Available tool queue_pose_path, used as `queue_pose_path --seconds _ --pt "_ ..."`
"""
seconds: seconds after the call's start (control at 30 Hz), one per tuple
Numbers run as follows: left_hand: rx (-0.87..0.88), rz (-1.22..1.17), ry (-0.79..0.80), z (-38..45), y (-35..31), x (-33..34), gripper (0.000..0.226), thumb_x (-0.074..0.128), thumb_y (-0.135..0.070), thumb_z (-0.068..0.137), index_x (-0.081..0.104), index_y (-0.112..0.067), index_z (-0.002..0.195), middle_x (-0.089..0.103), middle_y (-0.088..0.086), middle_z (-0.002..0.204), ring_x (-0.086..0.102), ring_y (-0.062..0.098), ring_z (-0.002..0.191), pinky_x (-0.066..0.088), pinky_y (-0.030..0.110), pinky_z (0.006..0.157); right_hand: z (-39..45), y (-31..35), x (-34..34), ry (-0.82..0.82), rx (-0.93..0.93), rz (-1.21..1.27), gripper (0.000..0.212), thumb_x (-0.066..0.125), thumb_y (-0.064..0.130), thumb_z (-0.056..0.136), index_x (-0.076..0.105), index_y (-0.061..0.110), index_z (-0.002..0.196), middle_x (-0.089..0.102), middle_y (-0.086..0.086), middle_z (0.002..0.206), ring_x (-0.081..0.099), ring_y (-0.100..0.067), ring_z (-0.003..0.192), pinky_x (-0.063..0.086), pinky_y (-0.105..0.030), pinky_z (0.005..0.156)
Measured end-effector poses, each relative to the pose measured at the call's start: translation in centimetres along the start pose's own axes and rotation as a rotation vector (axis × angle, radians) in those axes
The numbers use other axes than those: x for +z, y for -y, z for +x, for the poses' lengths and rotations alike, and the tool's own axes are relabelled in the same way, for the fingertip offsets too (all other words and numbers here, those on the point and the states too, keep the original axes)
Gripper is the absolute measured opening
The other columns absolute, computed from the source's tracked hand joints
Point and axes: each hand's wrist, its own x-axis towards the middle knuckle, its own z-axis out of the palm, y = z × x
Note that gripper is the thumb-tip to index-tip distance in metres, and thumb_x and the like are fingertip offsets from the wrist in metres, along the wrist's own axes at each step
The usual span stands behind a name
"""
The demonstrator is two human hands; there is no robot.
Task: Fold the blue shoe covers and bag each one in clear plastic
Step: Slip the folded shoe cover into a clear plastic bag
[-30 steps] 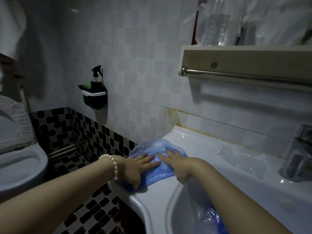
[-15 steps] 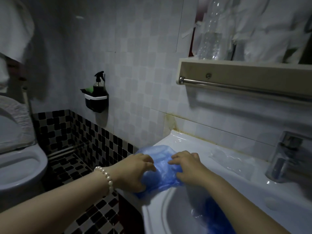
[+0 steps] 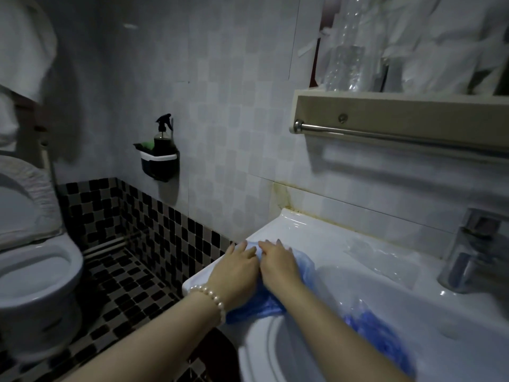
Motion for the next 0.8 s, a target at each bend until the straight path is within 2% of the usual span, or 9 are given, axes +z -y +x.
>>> queue_pose_path --seconds 0.1,0.2,0.33,0.6,0.67,0.7,0.73,0.77,0.8 --pt "0.033 0.068 0.049 -1.2 0.8 1.3 0.066 0.002 -0.034 0.089 0.031 -0.016 0.146 0.030 0.004 0.152 0.014 0.025 0.145 0.001 0.042 0.116 0.2 -1.2 1.2 0.044 -0.027 -0.230 0.048 0.018 0.038 0.102 0.017 0.030 0.149 0.005 0.002 0.159 -0.005 -0.026 0.146 -0.008 -0.055 0.113" --pt "-0.108 0.037 0.235 -1.5 0.7 1.2 0.058 0.010 -0.044 0.100 0.008 -0.017 0.151 0.002 0.004 0.160 -0.003 0.018 0.147 -0.005 0.049 0.116 0.3 -2.2 1.5 0.133 0.023 -0.255 0.057 0.010 0.055 0.097 0.001 0.036 0.150 -0.011 0.001 0.159 -0.017 -0.031 0.143 -0.013 -0.062 0.108" --pt "-0.177 -0.011 0.324 -1.8 0.6 1.1 0.071 0.014 -0.058 0.096 -0.004 -0.018 0.151 -0.010 0.003 0.159 -0.011 0.017 0.146 -0.011 0.053 0.114 0.9 -3.1 1.5 0.221 0.019 -0.297 0.064 0.006 0.067 0.090 -0.007 0.042 0.148 -0.014 0.002 0.158 -0.017 -0.033 0.143 -0.009 -0.066 0.107" --pt "-0.301 -0.004 0.317 -1.8 -0.6 1.3 0.097 0.018 -0.081 0.080 0.000 -0.018 0.152 -0.003 0.007 0.160 -0.005 0.023 0.146 -0.008 0.059 0.112 2.2 -3.9 1.5 0.207 -0.160 -0.331 0.061 0.008 0.065 0.092 -0.002 0.043 0.148 -0.011 0.004 0.159 -0.012 -0.024 0.145 -0.007 -0.058 0.113" --pt "-0.352 0.064 0.305 -1.9 -1.5 0.5 0.103 0.016 -0.084 0.076 0.011 -0.014 0.151 0.011 0.011 0.158 0.007 0.026 0.146 -0.006 0.059 0.111 2.3 -3.7 1.2 0.084 -0.204 -0.265 0.062 0.011 0.063 0.093 0.009 0.036 0.150 -0.006 0.000 0.159 -0.005 -0.023 0.146 -0.004 -0.054 0.116" --pt "-0.371 0.105 0.294 -1.8 -1.9 -0.2 0.104 0.015 -0.086 0.075 0.024 -0.013 0.149 0.024 0.014 0.154 0.019 0.028 0.143 0.000 0.058 0.111 2.1 -3.4 0.7 -0.035 -0.227 -0.196 0.064 0.014 0.059 0.094 0.025 0.028 0.148 0.006 -0.005 0.159 0.008 -0.026 0.146 0.003 -0.051 0.117" --pt "-0.386 0.138 0.277 -1.6 -2.2 -1.0 0.103 0.016 -0.087 0.074 0.040 -0.014 0.141 0.039 0.013 0.146 0.033 0.029 0.135 0.009 0.055 0.110 1.9 -3.3 0.1 -0.186 -0.258 -0.110 0.062 0.019 0.053 0.092 0.046 0.020 0.139 0.028 -0.013 0.153 0.028 -0.031 0.140 0.018 -0.050 0.115" --pt "-0.400 0.161 0.245 -1.5 -2.1 -2.1 0.096 0.017 -0.087 0.075 0.053 -0.016 0.129 0.052 0.011 0.134 0.045 0.028 0.124 0.020 0.050 0.105 1.6 -3.2 -0.6 -0.361 -0.316 -0.007 0.053 0.030 0.042 0.091 0.063 0.013 0.121 0.050 -0.019 0.135 0.048 -0.037 0.124 0.034 -0.050 0.106" --pt "-0.407 0.163 0.203 -1.3 -1.8 -3.2 0.086 0.021 -0.084 0.078 0.060 -0.019 0.118 0.060 0.007 0.123 0.052 0.026 0.113 0.027 0.044 0.099 1.3 -3.3 -1.5 -0.514 -0.347 0.102 0.038 0.041 0.028 0.089 0.071 0.009 0.104 0.062 -0.017 0.115 0.058 -0.037 0.106 0.045 -0.046 0.095"
